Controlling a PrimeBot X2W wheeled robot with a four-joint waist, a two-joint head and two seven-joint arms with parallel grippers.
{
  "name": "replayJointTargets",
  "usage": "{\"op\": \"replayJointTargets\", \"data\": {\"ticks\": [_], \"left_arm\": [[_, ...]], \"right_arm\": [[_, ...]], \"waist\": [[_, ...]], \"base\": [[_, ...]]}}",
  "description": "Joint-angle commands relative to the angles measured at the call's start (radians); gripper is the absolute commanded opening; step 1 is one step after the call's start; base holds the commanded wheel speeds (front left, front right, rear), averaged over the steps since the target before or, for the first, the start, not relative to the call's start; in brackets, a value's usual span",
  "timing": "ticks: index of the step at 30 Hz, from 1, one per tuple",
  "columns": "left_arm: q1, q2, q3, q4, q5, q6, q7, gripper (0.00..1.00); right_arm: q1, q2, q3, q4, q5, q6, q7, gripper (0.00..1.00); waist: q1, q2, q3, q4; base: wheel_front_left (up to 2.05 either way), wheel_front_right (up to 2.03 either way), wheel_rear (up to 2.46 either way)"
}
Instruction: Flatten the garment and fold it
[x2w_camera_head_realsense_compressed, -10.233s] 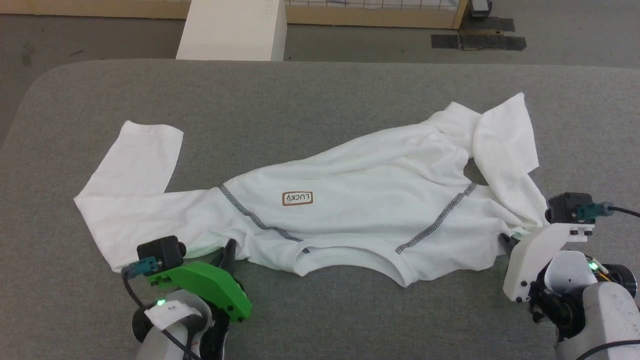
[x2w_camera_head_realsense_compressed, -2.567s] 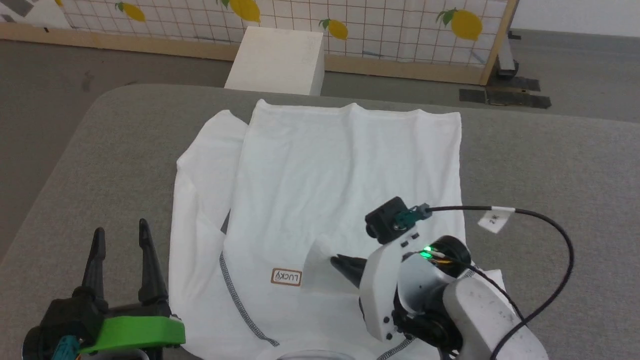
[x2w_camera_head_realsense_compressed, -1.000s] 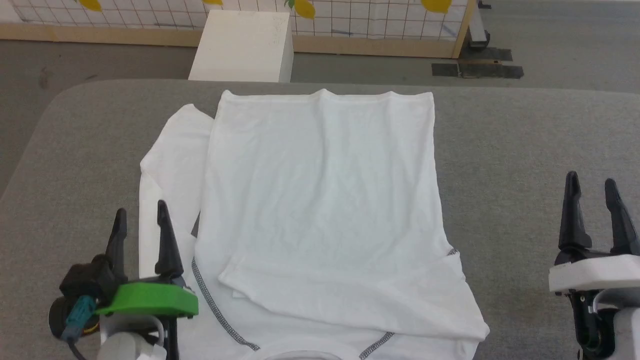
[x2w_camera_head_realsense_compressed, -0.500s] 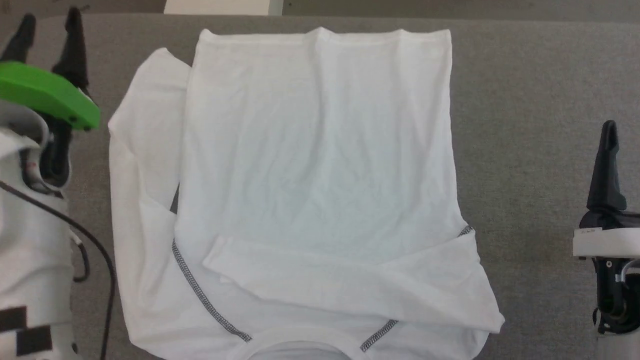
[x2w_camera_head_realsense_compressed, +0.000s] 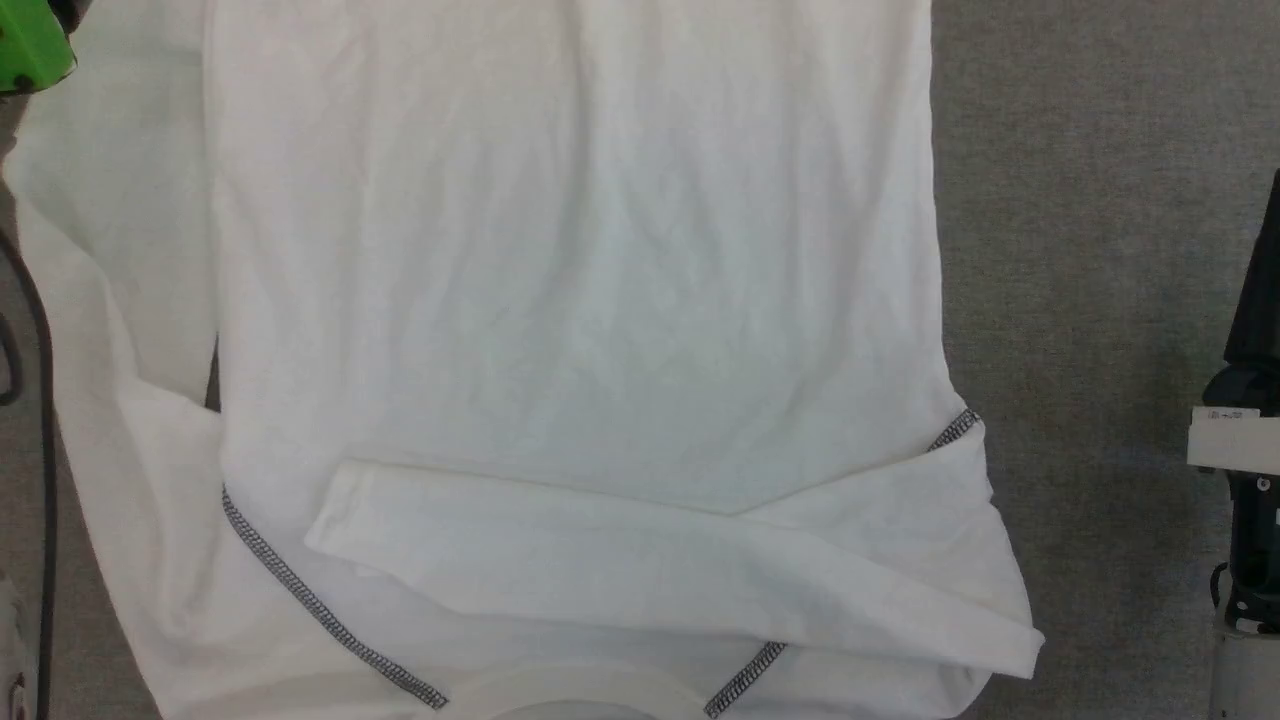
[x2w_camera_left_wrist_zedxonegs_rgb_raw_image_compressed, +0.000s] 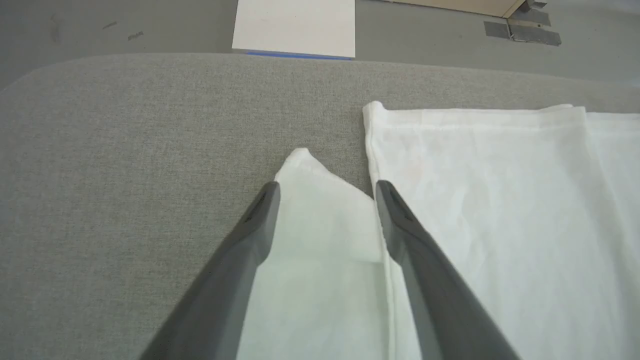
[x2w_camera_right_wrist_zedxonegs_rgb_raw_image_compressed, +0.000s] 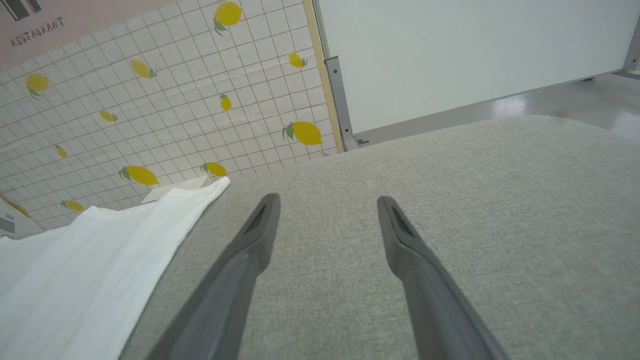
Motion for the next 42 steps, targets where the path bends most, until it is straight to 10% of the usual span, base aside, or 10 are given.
{"op": "replayJointTargets", "data": {"ticks": [1,12,14,15,27,42], "left_arm": [[-0.02,0.022,-0.004,-0.005,-0.004,0.007,0.039,1.0],[0.02,0.082,-0.01,0.048,0.026,0.079,0.147,1.0],[0.031,0.068,0.01,0.063,-0.004,0.083,0.144,0.11],[0.038,0.062,0.017,0.069,-0.015,0.083,0.139,0.0],[0.125,-0.01,0.294,0.124,-0.189,0.05,-0.312,0.0],[0.486,0.019,0.472,0.108,-0.121,0.082,-0.727,0.0]], "right_arm": [[-0.021,0.0,-0.004,-0.015,0.004,-0.001,-0.001,1.0],[-0.011,0.0,-0.001,-0.054,0.018,-0.001,-0.002,1.0],[-0.009,0.0,-0.007,-0.057,0.016,-0.001,-0.001,1.0],[-0.008,0.0,-0.011,-0.058,0.013,-0.001,0.0,1.0],[0.032,0.0,-0.039,-0.03,-0.019,-0.001,0.024,1.0],[0.13,0.0,-0.016,0.04,0.022,-0.001,0.033,1.0]], "waist": [[-0.0003,-0.0001,0.096,-0.025],[-0.0003,-0.0001,0.134,-0.032],[-0.0003,-0.0001,0.133,-0.03],[-0.0003,-0.0001,0.129,-0.027],[-0.0003,-0.0001,-0.041,0.038],[-0.0003,-0.0001,-0.345,0.128]], "base": [[0.0,0.0,0.0],[0.0,0.0,0.0],[0.0,0.0,0.0],[0.0,0.0,0.0],[0.0,0.0,0.0],[0.0,0.0,0.0]]}}
